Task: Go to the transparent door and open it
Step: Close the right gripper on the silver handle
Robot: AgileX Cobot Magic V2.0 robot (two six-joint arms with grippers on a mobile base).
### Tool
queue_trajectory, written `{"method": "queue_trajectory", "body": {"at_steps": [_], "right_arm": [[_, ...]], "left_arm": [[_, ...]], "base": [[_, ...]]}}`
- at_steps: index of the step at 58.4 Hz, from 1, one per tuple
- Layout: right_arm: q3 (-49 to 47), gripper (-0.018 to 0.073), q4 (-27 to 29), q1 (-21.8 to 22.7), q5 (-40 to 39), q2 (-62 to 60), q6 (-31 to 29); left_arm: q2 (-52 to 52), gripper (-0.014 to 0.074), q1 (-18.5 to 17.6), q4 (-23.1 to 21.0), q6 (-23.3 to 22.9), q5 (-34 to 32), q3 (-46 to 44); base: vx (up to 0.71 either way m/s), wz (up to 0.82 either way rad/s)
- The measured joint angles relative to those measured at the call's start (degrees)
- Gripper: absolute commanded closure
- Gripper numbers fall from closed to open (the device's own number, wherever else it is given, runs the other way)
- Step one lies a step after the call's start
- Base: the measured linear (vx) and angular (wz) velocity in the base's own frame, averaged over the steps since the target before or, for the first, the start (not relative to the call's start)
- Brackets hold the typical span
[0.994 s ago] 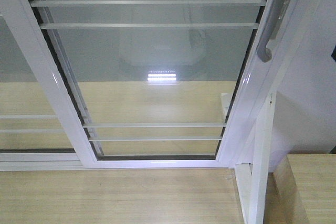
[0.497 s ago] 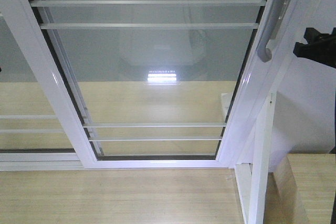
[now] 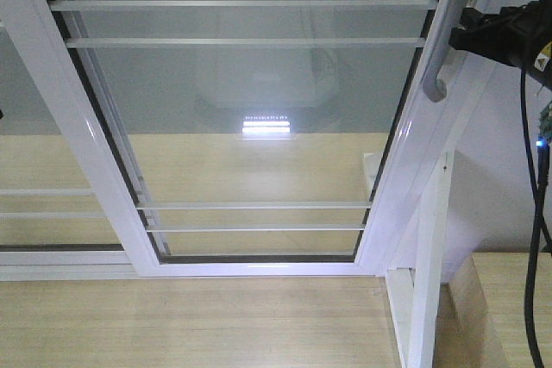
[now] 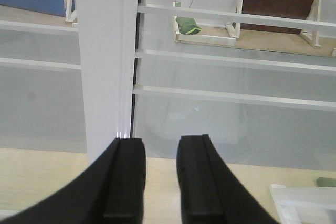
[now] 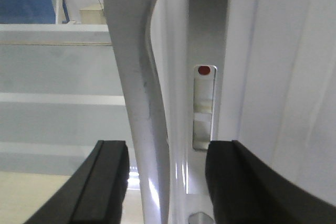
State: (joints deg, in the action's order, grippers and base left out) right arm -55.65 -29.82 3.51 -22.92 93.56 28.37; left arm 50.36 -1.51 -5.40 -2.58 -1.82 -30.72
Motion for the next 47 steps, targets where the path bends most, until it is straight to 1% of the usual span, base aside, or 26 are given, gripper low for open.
{"method": "queue_trajectory", "body": {"at_steps": [9, 16, 24, 34, 47], "right_arm": [[-2.96, 0.0145, -6.14, 0.0, -1.99, 2.41, 5.62], [-4.9, 0.0154, -9.31, 0.0, -3.34, 4.35, 7.66], [-7.25, 0.0193, -10.23, 0.0, -3.57, 7.02, 8.24], [-9.18, 0.027, -10.51, 0.0, -3.57, 9.22, 8.43], [-10.63, 0.0281, -11.02, 0.0, -3.7, 10.4, 8.43]], "left_arm": [[0.0, 0.0278, 0.0, 0.0, -0.05, 0.0, 0.0], [0.0, 0.0278, 0.0, 0.0, -0.05, 0.0, 0.0], [0.0, 0.0278, 0.0, 0.0, -0.05, 0.0, 0.0], [0.0, 0.0278, 0.0, 0.0, -0.05, 0.0, 0.0], [0.0, 0.0278, 0.0, 0.0, -0.05, 0.0, 0.0]], "base": [[0.0, 0.0], [0.0, 0.0], [0.0, 0.0], [0.0, 0.0], [0.0, 0.0]]}}
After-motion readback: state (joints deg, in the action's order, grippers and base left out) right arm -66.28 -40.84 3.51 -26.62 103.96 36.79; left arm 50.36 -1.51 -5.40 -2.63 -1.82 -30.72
